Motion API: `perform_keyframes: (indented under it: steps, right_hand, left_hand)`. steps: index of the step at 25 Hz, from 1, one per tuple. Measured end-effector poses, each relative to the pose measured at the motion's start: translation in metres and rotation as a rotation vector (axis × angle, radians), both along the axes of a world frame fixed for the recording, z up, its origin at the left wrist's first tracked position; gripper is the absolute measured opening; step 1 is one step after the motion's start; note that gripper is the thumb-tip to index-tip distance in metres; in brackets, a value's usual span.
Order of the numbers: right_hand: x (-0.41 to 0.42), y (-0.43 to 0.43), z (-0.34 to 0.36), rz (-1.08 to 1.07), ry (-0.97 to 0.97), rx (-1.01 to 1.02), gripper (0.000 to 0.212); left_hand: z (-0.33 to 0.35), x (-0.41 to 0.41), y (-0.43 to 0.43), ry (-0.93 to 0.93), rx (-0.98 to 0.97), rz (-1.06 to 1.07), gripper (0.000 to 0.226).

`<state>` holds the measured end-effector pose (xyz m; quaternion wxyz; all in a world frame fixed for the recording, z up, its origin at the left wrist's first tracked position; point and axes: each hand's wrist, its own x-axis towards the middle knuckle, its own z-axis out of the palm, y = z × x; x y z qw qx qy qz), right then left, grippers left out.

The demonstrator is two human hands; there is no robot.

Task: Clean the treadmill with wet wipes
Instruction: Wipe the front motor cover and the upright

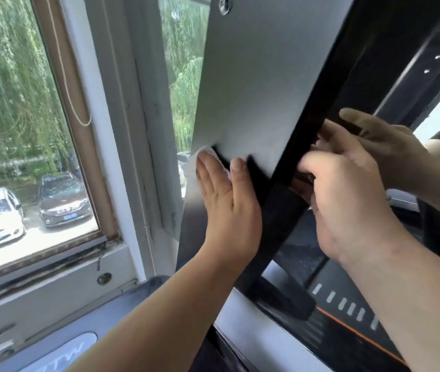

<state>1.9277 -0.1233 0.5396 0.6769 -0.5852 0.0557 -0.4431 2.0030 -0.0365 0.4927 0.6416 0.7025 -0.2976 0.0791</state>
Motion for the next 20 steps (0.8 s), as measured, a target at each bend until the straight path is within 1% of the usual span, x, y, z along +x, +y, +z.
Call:
perform_keyframes:
  steps: [1,2,4,5,6,7,8,10,11,12,13,14,15,16,17,18,19,20]
  right_hand:
    - [-0.004,0.001,0.006,-0.008,-0.001,-0.006,0.056]
    - [-0.008,0.001,0.009,-0.002,-0.031,-0.024,0.054]
    - [-0.020,0.003,0.017,0.048,-0.080,-0.063,0.043]
    - [-0.025,0.016,0.020,0.066,-0.069,-0.053,0.036]
    - [-0.025,-0.002,0.025,0.074,-0.084,-0.019,0.029]
    - [-0.032,-0.005,0.032,0.115,-0.061,0.016,0.024]
    - [-0.038,-0.013,0.030,0.155,-0.046,-0.007,0.026]
    - [-0.047,-0.026,0.025,0.189,-0.049,-0.113,0.040]
    - [-0.059,-0.016,0.030,0.176,-0.056,-0.147,0.040]
    - [-0.065,-0.006,0.036,0.182,-0.033,-0.147,0.043]
    - [-0.063,0.002,0.041,0.195,-0.001,-0.174,0.044]
    - [-0.058,0.004,0.041,0.180,0.007,-0.183,0.050]
    - [-0.059,0.021,0.043,0.198,-0.005,-0.107,0.055]
    - [-0.054,0.005,0.047,0.232,-0.039,-0.079,0.053]
    - [-0.053,0.009,0.050,0.258,-0.040,-0.037,0.046]
    - [-0.049,0.003,0.056,0.237,-0.050,-0.042,0.040]
    - [-0.044,0.003,0.064,0.185,-0.069,-0.033,0.034]
    - [-0.044,0.002,0.071,0.159,-0.104,-0.062,0.031]
  left_hand:
    - [0.005,-0.006,0.000,-0.027,0.016,0.002,0.069]
    - [0.011,-0.013,0.000,-0.105,0.039,0.007,0.069]
    - [0.026,-0.026,-0.002,-0.357,0.065,0.011,0.071]
    - [0.032,-0.031,-0.004,-0.465,0.068,0.010,0.072]
    - [0.034,-0.033,-0.005,-0.524,0.070,0.009,0.070]
    - [0.033,-0.032,-0.006,-0.521,0.060,0.017,0.067]
    - [0.030,-0.028,-0.006,-0.441,0.054,0.033,0.065]
    - [0.031,-0.027,-0.001,-0.092,0.062,0.043,0.068]
    - [0.034,-0.027,0.002,0.049,0.062,0.022,0.071]
    - [0.041,-0.030,0.004,0.071,0.057,-0.004,0.072]
    - [0.051,-0.036,0.004,-0.028,0.050,-0.016,0.071]
    - [0.063,-0.047,0.000,-0.202,0.036,-0.023,0.067]
    - [0.074,-0.060,-0.006,-0.380,0.024,-0.034,0.064]
    - [0.081,-0.070,-0.012,-0.513,0.007,-0.033,0.065]
    - [0.085,-0.074,-0.017,-0.584,-0.014,-0.013,0.066]
    - [0.085,-0.070,-0.021,-0.586,-0.023,0.017,0.066]
    - [0.084,-0.064,-0.022,-0.506,-0.013,0.049,0.066]
    - [0.086,-0.056,-0.020,-0.328,0.003,0.075,0.067]
